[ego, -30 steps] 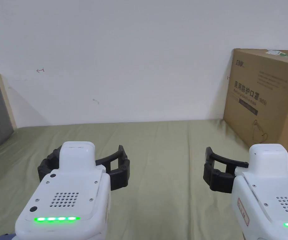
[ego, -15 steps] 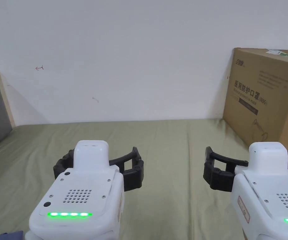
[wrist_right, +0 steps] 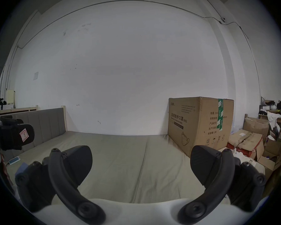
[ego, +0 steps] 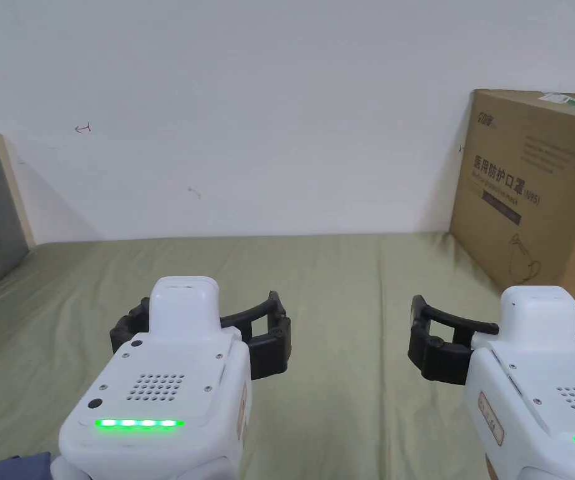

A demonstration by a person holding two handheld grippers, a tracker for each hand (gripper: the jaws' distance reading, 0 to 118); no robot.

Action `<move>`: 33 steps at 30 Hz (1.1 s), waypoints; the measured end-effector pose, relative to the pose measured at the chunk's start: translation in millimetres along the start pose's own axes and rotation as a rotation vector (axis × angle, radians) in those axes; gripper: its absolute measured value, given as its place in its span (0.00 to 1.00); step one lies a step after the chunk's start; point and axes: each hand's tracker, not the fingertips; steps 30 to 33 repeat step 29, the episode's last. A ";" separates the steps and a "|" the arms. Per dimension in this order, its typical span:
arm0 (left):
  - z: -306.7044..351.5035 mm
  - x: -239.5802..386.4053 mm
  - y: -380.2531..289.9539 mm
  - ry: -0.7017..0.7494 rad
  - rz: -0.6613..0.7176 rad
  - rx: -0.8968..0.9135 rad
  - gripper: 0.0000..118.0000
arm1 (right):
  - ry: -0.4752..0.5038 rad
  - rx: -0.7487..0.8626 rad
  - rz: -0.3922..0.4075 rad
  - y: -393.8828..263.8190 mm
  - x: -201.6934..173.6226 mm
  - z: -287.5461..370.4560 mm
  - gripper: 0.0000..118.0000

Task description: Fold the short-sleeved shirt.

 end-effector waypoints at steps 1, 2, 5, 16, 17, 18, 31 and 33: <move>-0.1 0.1 0.2 0.008 -0.006 0.000 0.91 | 0.006 0.001 0.000 0.2 0.6 -0.1 1.00; 0.8 1.3 0.5 0.007 -0.007 -0.001 0.91 | 0.001 0.002 0.005 0.5 0.5 -0.1 1.00; 1.3 1.3 1.4 0.000 -0.003 -0.003 0.91 | -0.009 0.006 -0.001 1.7 1.6 1.5 1.00; 9.4 4.8 5.8 -0.023 0.016 0.016 0.91 | -0.015 0.000 -0.015 0.8 2.4 3.1 1.00; 9.7 6.4 6.0 -0.019 0.015 0.014 0.91 | -0.014 0.000 -0.016 0.7 2.3 3.5 1.00; 9.2 5.8 5.7 -0.014 0.013 0.014 0.91 | -0.013 0.000 -0.015 0.5 2.0 3.6 1.00; 4.1 1.3 5.6 -0.025 0.058 -0.002 0.91 | -0.005 -0.006 0.002 -5.0 -2.5 0.3 1.00; 4.1 1.3 5.6 -0.025 0.058 -0.002 0.91 | -0.005 -0.006 0.002 -5.0 -2.5 0.3 1.00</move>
